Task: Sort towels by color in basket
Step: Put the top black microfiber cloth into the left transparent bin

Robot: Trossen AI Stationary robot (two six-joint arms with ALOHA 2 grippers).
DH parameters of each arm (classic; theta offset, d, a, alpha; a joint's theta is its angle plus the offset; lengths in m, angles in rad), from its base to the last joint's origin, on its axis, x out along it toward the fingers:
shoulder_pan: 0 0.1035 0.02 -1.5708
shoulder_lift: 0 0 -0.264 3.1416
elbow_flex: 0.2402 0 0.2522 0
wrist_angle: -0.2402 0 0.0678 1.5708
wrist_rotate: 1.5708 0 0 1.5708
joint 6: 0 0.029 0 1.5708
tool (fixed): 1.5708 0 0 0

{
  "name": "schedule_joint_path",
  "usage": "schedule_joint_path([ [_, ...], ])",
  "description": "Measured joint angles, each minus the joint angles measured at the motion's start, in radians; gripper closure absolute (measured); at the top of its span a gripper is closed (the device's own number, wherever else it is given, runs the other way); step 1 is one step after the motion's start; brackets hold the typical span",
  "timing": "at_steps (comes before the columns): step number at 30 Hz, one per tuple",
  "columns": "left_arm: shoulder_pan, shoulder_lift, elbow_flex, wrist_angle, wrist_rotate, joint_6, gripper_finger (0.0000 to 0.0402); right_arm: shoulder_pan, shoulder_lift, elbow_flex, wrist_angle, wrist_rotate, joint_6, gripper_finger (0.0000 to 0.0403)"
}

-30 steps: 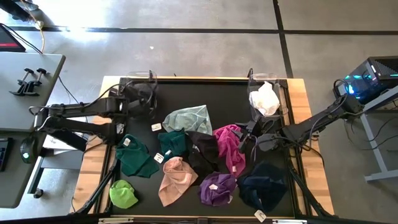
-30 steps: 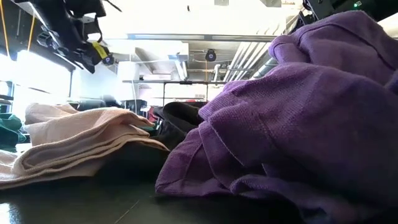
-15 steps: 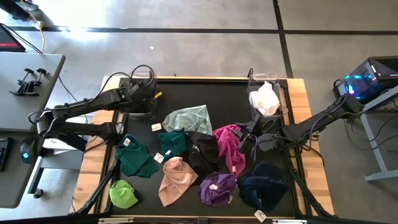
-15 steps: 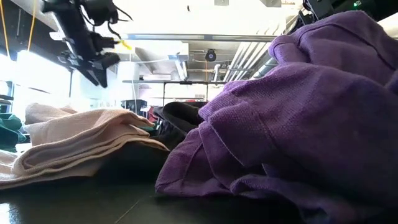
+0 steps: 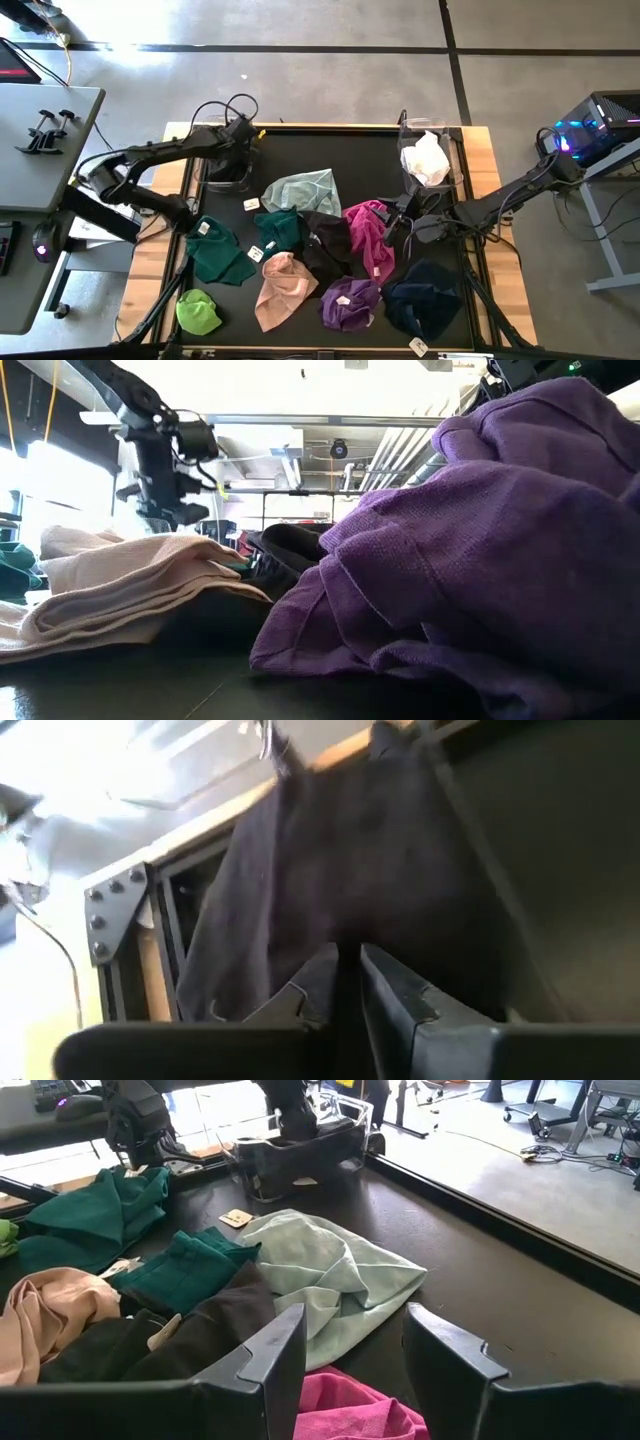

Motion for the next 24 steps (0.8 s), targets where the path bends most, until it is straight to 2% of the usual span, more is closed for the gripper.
schedule_joint_path([
  [8, 0.109, 0.073, 0.002, -0.005, 0.035, -0.024, 0.04, 0.0, 0.0, 0.0, 0.0, -0.019, 0.011, 0.0244],
  [12, 0.121, 0.05, 0.026, -0.064, -0.021, -0.026, 0.0401, 0.0, 0.0, 0.0, 0.0, -0.019, 0.011, 0.0244],
  [17, 0.075, -0.04, 0.065, -0.156, -0.05, -0.041, 0.0401, 0.0, 0.0, 0.0, 0.0, -0.019, 0.012, 0.0244],
  [20, 0.047, -0.085, 0.065, -0.136, 0.026, -0.025, 0.0401, 0.0, 0.0, 0.0, 0.001, -0.019, 0.025, 0.0244],
  [24, 0.054, -0.081, 0.053, -0.067, 0.13, 0.007, 0.0401, 0.0, 0.0, 0.0, 0.001, -0.019, 0.026, 0.0244],
])
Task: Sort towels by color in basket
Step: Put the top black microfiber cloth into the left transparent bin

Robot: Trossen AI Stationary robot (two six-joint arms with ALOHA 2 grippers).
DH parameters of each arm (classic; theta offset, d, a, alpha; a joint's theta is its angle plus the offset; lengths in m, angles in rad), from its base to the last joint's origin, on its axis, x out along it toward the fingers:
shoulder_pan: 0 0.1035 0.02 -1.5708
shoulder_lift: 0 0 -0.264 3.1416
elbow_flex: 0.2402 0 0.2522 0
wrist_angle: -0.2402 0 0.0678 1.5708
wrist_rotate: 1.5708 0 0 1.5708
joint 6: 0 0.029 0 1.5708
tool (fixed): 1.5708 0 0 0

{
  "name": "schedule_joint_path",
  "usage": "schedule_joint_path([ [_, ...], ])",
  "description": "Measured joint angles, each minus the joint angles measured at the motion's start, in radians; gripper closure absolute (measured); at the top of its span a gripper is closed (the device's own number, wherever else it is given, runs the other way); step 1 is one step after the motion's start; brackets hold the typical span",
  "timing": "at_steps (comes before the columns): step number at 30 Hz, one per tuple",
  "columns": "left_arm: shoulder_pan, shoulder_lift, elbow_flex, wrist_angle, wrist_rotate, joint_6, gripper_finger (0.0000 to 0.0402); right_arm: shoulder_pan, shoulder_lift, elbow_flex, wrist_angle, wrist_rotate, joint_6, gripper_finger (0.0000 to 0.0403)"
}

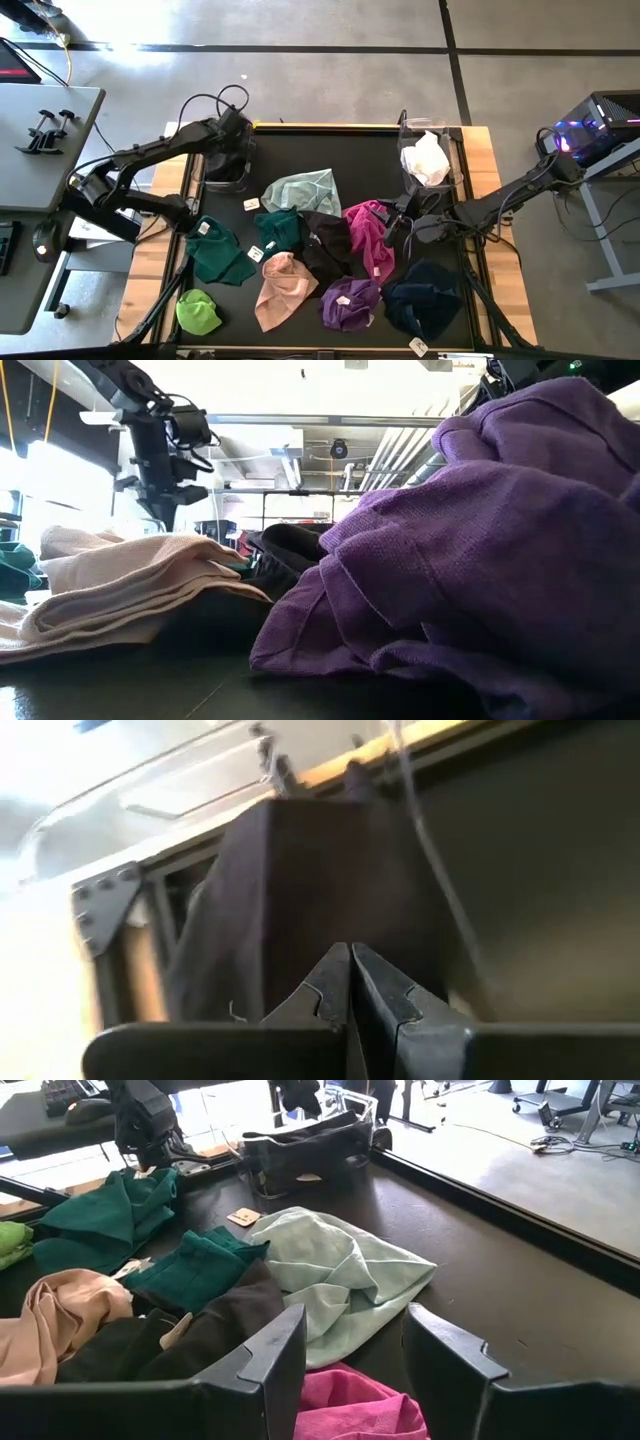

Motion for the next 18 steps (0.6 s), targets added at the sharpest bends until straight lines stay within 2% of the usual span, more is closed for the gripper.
schedule_joint_path([
  [6, 0.063, 0.074, -0.097, 0.213, 0.112, 0.001, 0.0401, 0.0, 0.0, 0.0, 0.0, -0.012, 0.001, 0.0244],
  [8, 0.082, 0.104, -0.131, 0.261, 0.121, 0.0, 0.0401, 0.0, 0.0, 0.0, 0.0, -0.018, 0.001, 0.0244],
  [13, 0.123, 0.142, -0.155, 0.298, 0.126, -0.019, 0.0401, 0.0, 0.0, 0.0, 0.0, -0.019, 0.0, 0.0244],
  [18, 0.126, 0.122, -0.124, 0.249, 0.09, -0.03, 0.0401, 0.0, 0.0, 0.0, -0.004, -0.02, 0.001, 0.0244],
])
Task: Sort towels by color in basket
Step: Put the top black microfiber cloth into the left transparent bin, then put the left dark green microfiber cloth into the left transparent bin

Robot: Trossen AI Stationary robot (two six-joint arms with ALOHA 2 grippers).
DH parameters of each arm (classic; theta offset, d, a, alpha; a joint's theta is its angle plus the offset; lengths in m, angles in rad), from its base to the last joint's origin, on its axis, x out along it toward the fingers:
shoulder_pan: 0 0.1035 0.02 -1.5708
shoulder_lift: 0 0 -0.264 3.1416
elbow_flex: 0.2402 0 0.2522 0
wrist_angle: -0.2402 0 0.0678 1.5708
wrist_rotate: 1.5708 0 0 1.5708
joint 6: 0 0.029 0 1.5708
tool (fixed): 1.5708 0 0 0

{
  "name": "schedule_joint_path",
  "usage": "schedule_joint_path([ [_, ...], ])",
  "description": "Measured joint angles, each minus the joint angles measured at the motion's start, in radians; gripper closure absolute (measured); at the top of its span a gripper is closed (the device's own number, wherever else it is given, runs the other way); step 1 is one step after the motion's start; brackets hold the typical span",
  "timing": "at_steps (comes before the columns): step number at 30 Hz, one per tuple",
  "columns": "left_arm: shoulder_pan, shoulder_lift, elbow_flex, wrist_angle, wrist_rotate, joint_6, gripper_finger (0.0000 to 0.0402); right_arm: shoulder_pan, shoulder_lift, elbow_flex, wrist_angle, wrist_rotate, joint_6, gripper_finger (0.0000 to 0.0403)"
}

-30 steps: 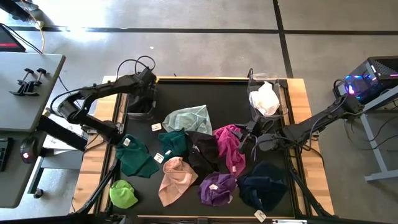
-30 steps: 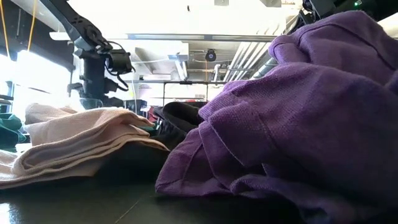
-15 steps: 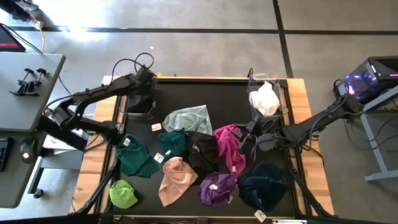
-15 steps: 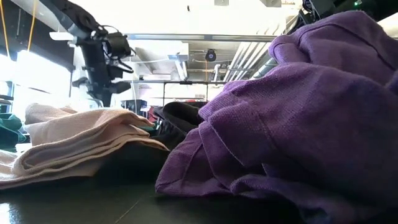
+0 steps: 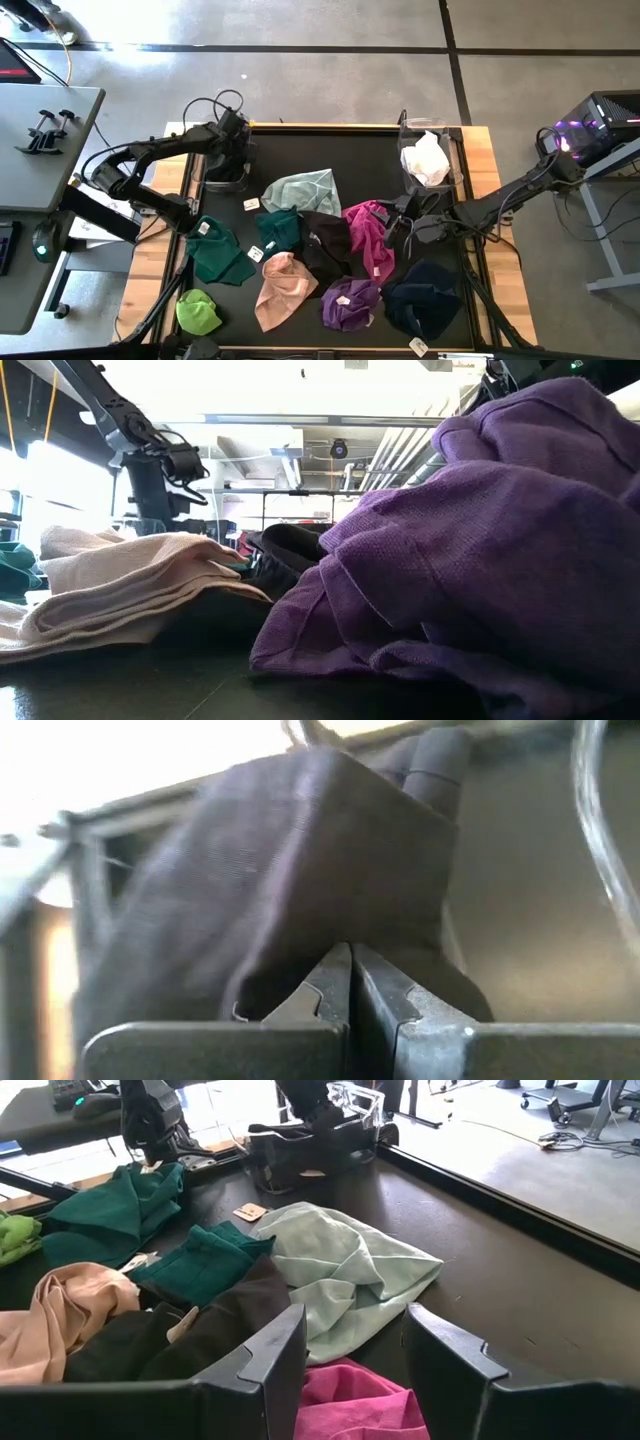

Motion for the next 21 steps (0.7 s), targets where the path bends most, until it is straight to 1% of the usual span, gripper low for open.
schedule_joint_path([
  [3, 0.0, -0.033, 0.046, -0.092, -0.012, -0.002, 0.0398, 0.0, 0.0, 0.0, 0.0, -0.006, 0.0, 0.0244],
  [7, -0.003, -0.092, 0.106, -0.223, -0.043, 0.045, 0.0382, 0.0, 0.0, 0.0, 0.0, -0.006, -0.005, 0.0244],
  [10, -0.005, -0.147, 0.137, -0.3, -0.039, 0.069, 0.0363, 0.0, 0.0, 0.0, 0.0, -0.006, -0.005, 0.0244],
  [12, -0.017, -0.194, 0.155, -0.34, -0.015, 0.078, 0.0349, 0.0, 0.0, 0.0, 0.0, -0.005, -0.006, 0.0244],
  [13, -0.029, -0.218, 0.161, -0.352, 0.021, 0.096, 0.0343, 0.0, 0.0, 0.0, 0.0, -0.005, -0.006, 0.0244],
  [14, -0.043, -0.246, 0.162, -0.357, 0.079, 0.115, 0.0338, 0.0, 0.0, 0.0, 0.0, -0.005, -0.006, 0.0244],
  [16, -0.085, -0.302, 0.161, -0.349, 0.236, 0.145, 0.0331, 0.0, 0.0, 0.0, 0.0, 0.003, -0.008, 0.0244],
  [18, -0.149, -0.351, 0.161, -0.331, 0.379, 0.153, 0.0328, 0.0, 0.0, 0.0, 0.0, 0.014, -0.008, 0.0244],
  [20, -0.243, -0.396, 0.161, -0.319, 0.455, 0.15, 0.0328, 0.0, 0.0, 0.0, 0.003, 0.023, -0.009, 0.0244],
  [21, -0.3, -0.418, 0.161, -0.306, 0.461, 0.137, 0.033, 0.0, 0.0, 0.0, 0.007, 0.026, -0.008, 0.0244],
])
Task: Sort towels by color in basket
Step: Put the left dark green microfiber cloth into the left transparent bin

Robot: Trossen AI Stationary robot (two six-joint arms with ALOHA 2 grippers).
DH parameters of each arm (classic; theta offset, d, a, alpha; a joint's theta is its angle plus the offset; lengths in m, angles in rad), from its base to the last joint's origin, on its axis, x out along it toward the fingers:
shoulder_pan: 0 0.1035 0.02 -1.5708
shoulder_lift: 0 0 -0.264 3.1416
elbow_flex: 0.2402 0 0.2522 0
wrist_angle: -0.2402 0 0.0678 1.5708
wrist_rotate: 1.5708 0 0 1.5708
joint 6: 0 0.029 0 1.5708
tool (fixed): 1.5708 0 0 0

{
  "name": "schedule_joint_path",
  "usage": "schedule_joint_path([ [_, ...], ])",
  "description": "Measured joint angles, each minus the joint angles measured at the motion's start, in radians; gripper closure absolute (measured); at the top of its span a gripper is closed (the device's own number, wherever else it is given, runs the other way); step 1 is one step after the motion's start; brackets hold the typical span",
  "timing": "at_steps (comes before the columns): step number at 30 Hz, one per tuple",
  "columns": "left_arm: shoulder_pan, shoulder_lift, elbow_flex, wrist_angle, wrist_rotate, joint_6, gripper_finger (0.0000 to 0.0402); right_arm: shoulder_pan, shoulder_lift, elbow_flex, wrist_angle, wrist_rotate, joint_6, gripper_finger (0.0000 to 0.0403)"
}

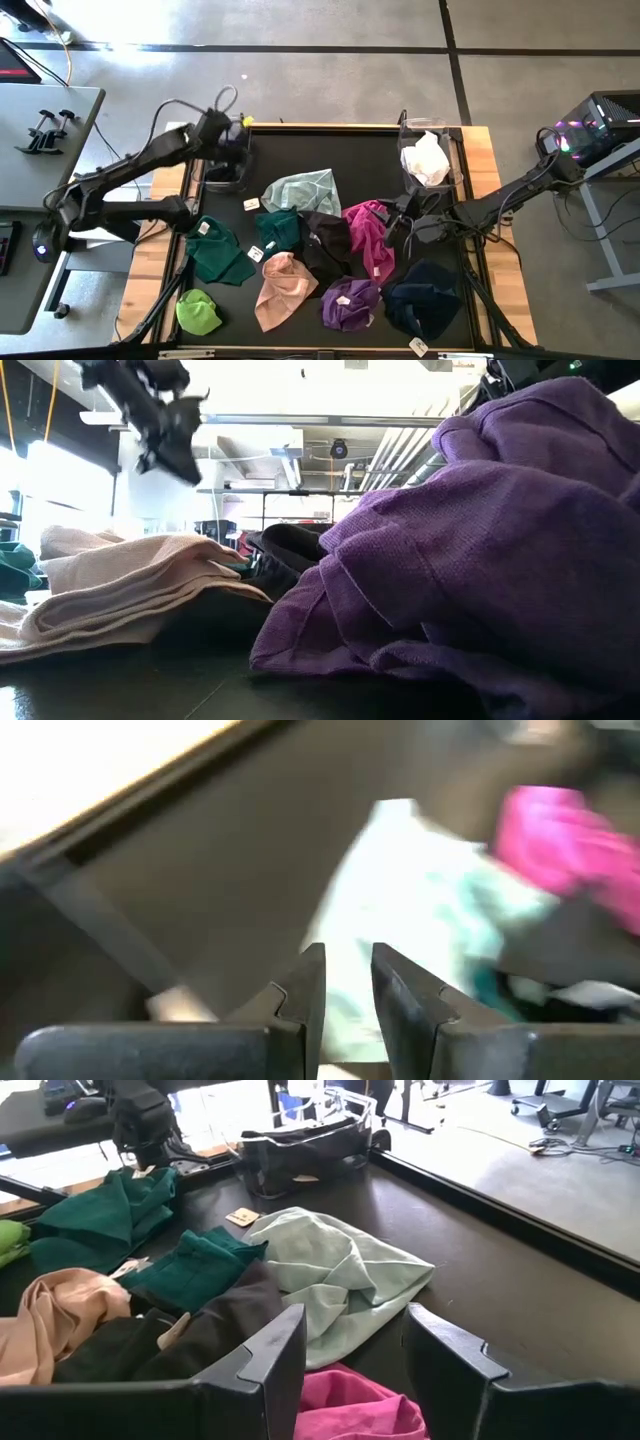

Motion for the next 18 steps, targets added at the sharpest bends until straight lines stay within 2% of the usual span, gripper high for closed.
schedule_joint_path([
  [4, -0.28, -0.049, 0.0, 0.072, -0.066, -0.05, 0.0339, 0.0, 0.0, 0.0, 0.01, 0.003, 0.0, 0.0244],
  [7, -0.512, -0.051, 0.0, 0.138, -0.157, -0.082, 0.0348, 0.0, 0.0, 0.0, 0.011, 0.003, 0.0, 0.0244],
  [10, -0.708, -0.036, 0.0, 0.137, -0.26, -0.113, 0.0357, 0.0, 0.0, 0.0, 0.014, 0.003, 0.0, 0.0244],
  [14, -0.888, -0.017, 0.0, 0.008, -0.377, -0.291, 0.0367, 0.0, 0.0, 0.0, 0.014, 0.003, 0.0, 0.0244],
  [18, -1.002, 0.013, 0.0, -0.197, -0.38, -0.594, 0.0378, 0.0, 0.0, -0.003, 0.023, 0.005, -0.016, 0.0244],
])
